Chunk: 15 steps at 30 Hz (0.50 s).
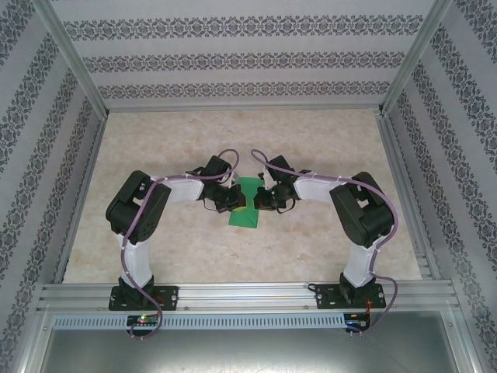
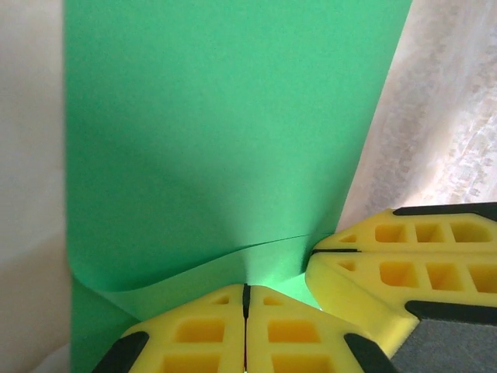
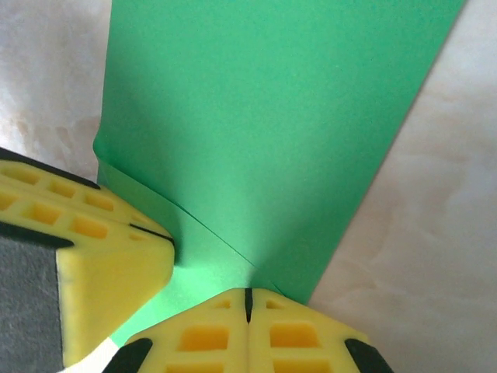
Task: Fold a paper plane with a square sheet of paper (pick it up from the middle)
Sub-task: Fold the triangle a second time at the center of the table.
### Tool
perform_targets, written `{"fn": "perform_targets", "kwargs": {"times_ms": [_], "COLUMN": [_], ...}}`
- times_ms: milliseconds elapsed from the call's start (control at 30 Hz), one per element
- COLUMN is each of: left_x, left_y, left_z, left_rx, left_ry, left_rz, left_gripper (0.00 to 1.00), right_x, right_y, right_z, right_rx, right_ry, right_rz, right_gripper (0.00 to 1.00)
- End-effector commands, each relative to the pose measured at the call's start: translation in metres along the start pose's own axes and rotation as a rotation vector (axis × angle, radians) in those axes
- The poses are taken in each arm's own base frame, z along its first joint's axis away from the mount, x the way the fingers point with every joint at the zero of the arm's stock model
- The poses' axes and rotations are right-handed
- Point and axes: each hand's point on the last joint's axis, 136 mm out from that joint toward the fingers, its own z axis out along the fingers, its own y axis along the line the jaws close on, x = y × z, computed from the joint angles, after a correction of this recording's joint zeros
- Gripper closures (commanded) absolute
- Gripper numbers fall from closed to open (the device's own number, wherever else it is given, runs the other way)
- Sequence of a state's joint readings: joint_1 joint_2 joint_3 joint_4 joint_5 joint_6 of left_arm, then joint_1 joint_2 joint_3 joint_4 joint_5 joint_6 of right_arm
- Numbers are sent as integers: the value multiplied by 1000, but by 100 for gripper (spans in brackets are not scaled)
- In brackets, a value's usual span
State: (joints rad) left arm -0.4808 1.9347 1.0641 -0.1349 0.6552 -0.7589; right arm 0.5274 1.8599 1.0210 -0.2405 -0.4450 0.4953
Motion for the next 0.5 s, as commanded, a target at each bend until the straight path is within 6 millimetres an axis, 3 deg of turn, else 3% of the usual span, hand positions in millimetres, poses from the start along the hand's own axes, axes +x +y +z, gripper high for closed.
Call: {"fn": "perform_targets", "kwargs": {"times_ms": [0,233,467], "left_x": [-12,-38,-45], "left_y": [55,59,14], "left_z": [-14,-38,-67], "left_rx": [-150,-36,94], "left_ry": [-58,-121,-185], "left_rz": [-72,-84,46], "left_gripper": [92,92,92], "right_x": [41,39,27], "right_y": [-63,-61,-46], "right_z": [8,7,7], "right_rx": [227,207,151], "right_ry": [140,150,135], "right_rz": [46,21,-49], "right_gripper": [100,100,100]}}
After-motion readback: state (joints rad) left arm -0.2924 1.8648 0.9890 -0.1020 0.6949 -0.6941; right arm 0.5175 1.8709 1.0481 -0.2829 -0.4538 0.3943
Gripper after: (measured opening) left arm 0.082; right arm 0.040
